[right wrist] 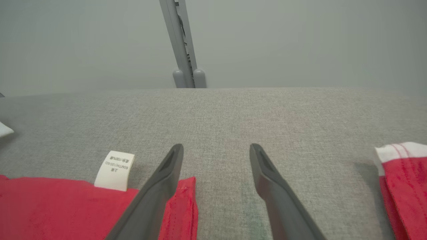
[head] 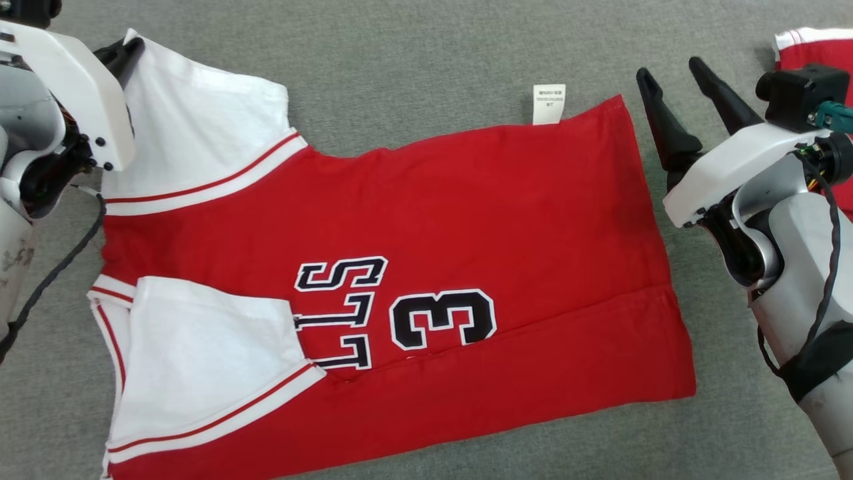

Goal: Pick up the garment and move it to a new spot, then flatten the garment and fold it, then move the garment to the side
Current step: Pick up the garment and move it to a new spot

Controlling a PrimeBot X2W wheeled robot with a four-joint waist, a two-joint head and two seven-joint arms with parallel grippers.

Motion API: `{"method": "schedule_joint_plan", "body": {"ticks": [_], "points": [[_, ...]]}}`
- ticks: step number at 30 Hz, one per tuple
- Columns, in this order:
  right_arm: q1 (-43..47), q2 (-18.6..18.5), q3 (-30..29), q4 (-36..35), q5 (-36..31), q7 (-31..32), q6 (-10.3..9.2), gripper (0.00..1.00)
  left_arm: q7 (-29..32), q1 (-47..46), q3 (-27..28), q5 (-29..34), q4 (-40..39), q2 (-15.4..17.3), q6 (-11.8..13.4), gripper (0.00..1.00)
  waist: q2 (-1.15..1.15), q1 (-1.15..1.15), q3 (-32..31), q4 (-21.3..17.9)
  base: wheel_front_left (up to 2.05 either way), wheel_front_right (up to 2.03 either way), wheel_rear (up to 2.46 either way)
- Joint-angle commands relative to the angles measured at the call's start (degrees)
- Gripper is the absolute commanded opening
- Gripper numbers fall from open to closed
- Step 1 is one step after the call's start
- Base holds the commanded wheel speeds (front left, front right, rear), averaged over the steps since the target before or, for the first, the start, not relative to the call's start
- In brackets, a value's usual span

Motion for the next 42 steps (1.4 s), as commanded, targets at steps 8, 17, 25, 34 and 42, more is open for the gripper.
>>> {"method": "schedule_joint_plan", "body": {"ticks": [8, 17, 25, 34, 42], "points": [[2.68, -4.91, 4.52, 1.56, 7.67, 7.66, -0.02, 1.00, -4.89, 3.80, -2.10, -3.38, -5.29, -0.97, -0.06, 0.00, 0.00, 0.00, -4.53, 6.66, 0.00, 0.00, 0.00], [2.96, -8.71, 6.82, 4.21, 13.24, 12.37, -0.02, 1.00, -6.43, 6.86, -3.76, -4.75, -9.01, -1.15, -0.06, 0.00, 0.00, 0.00, -5.66, 9.86, 0.00, 0.00, 0.00], [2.08, -9.93, 8.94, 6.25, 16.82, 15.57, -0.02, 1.00, -6.89, 7.66, -4.01, -5.04, -10.49, -1.18, 0.01, 0.00, 0.00, 0.00, -5.14, 11.59, 0.00, 0.00, 0.00], [-0.58, -11.37, 10.52, 6.41, 18.33, 12.81, -0.03, 0.00, -7.79, 6.23, -3.56, -4.41, -9.97, -0.61, 0.75, 0.00, 0.00, 0.00, -4.07, 11.11, 0.00, 0.00, 0.00], [-4.30, -12.34, 11.44, 7.92, 15.24, 7.12, -0.07, 0.00, -10.16, 2.55, -3.04, -2.35, -6.00, -1.22, 2.31, 0.00, 0.00, 0.00, -2.18, 10.19, 0.00, 0.00, 0.00]]}}
